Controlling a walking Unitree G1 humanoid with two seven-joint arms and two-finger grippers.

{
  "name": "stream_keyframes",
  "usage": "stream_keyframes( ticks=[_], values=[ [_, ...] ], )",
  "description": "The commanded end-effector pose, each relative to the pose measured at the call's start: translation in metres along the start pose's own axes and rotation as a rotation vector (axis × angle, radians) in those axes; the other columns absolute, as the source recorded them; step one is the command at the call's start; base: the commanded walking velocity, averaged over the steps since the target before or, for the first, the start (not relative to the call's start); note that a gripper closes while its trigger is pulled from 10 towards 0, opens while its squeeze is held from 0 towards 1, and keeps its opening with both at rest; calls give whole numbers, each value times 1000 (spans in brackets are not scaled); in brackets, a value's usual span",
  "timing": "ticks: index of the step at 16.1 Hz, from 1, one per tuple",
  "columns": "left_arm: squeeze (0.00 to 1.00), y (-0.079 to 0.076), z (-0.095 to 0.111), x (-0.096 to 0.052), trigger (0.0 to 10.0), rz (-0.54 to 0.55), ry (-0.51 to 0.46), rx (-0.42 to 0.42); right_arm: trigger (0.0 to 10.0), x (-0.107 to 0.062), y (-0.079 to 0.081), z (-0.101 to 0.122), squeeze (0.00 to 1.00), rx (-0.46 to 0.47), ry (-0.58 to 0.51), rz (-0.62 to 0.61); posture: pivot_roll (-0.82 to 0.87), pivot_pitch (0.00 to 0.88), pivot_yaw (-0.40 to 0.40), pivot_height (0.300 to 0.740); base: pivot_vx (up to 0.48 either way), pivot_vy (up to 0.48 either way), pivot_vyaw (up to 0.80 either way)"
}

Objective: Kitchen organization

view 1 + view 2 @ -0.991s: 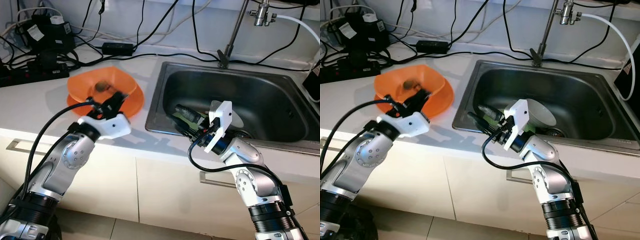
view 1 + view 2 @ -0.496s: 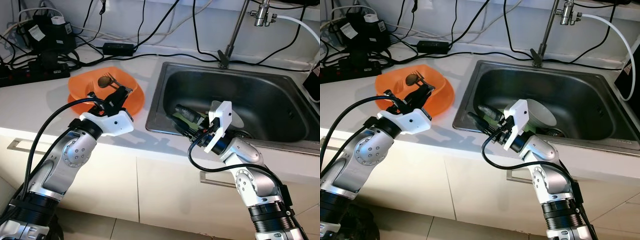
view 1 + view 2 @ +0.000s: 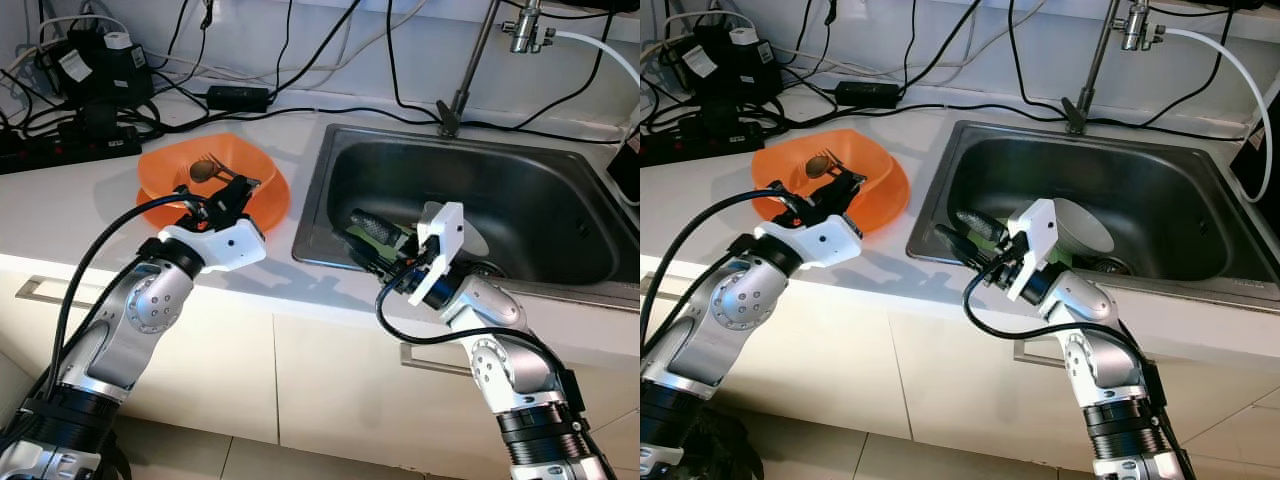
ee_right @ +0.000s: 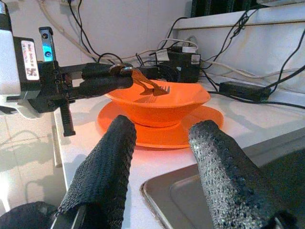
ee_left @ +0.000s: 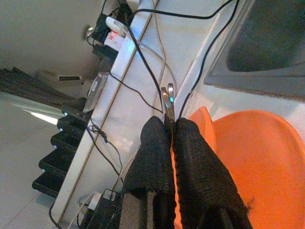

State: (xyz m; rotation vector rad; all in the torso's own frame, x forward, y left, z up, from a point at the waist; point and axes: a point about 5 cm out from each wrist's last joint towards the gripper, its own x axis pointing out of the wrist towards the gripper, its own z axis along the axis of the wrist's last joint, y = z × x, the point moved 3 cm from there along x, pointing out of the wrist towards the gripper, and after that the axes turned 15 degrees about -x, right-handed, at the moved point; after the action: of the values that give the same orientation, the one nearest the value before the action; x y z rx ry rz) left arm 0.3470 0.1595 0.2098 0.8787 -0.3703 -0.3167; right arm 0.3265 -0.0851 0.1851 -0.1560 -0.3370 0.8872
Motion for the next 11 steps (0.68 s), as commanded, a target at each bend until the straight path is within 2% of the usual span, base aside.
stream_keyframes(
  ticks=[1,2,3,4,5,6,7,11],
  values=[
    [0,2,3,0,10000,10,-7,2,10000,-2,-2,0,0,-10,8,-6,71,41,-29,740,0,0,0],
    [0,2,3,0,10000,11,-6,2,10000,-2,-2,0,0,-11,9,-6,71,41,-29,740,0,0,0],
    [149,1,3,-1,10000,5,-13,-20,10000,-2,-2,-1,0,-11,10,-6,70,40,-31,740,0,0,0],
    [1000,1,4,-1,10000,11,-12,-19,10000,-2,-2,-1,0,-11,10,-5,70,41,-32,740,0,0,0],
    [1000,0,2,-1,10000,7,1,-6,10000,-2,-2,0,0,-11,10,-5,70,41,-32,740,0,0,0],
    [761,-1,2,-1,10000,9,3,-3,10000,-2,-2,0,0,-12,10,-4,69,40,-33,740,0,0,0],
    [0,0,2,-1,10000,12,4,4,10000,-2,-2,0,0,-12,10,-4,69,40,-33,740,0,0,0],
    [0,2,3,0,10000,27,-1,3,10000,-2,-2,0,0,-12,11,-3,68,40,-33,740,0,0,0]
  ],
)
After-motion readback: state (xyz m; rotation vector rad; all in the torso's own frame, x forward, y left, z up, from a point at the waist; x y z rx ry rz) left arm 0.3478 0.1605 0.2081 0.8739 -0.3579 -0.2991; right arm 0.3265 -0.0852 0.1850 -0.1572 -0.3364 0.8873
